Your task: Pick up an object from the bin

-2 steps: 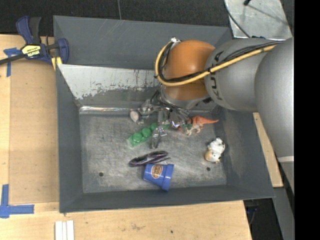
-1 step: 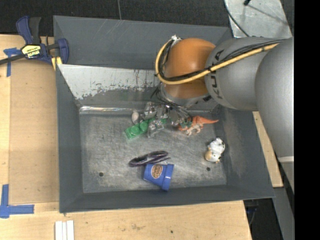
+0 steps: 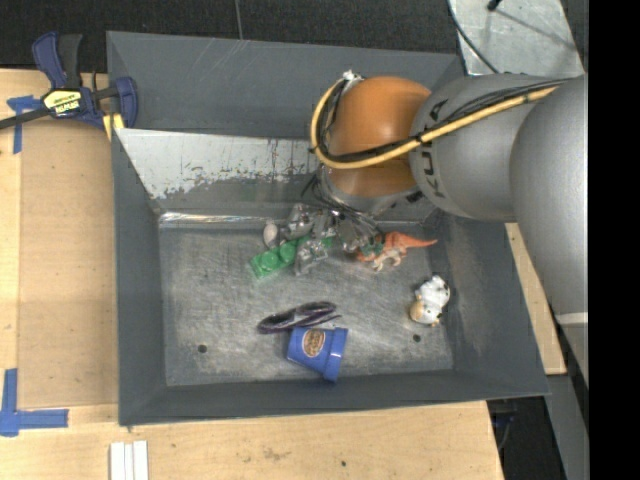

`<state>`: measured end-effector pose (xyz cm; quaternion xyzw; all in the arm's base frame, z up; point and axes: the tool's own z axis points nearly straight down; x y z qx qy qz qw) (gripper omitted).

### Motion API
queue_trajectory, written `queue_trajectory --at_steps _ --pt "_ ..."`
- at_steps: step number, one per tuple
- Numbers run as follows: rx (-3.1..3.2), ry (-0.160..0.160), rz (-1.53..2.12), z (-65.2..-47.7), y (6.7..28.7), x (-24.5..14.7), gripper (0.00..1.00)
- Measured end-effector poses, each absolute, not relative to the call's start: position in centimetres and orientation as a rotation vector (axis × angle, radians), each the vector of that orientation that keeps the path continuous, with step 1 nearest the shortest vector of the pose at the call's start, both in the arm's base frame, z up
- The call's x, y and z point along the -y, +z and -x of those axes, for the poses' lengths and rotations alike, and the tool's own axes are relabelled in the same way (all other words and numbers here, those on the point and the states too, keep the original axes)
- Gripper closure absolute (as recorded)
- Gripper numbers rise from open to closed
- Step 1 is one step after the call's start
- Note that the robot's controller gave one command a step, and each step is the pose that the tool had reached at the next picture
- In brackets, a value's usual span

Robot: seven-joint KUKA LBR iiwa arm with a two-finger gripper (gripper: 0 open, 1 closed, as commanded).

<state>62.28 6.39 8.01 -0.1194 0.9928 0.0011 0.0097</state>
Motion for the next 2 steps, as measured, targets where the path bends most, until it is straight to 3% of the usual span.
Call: queue_trajectory --at_steps 2 --pt "-3.112 0.002 0.373 -62.16 8.53 -6.36 1.00"
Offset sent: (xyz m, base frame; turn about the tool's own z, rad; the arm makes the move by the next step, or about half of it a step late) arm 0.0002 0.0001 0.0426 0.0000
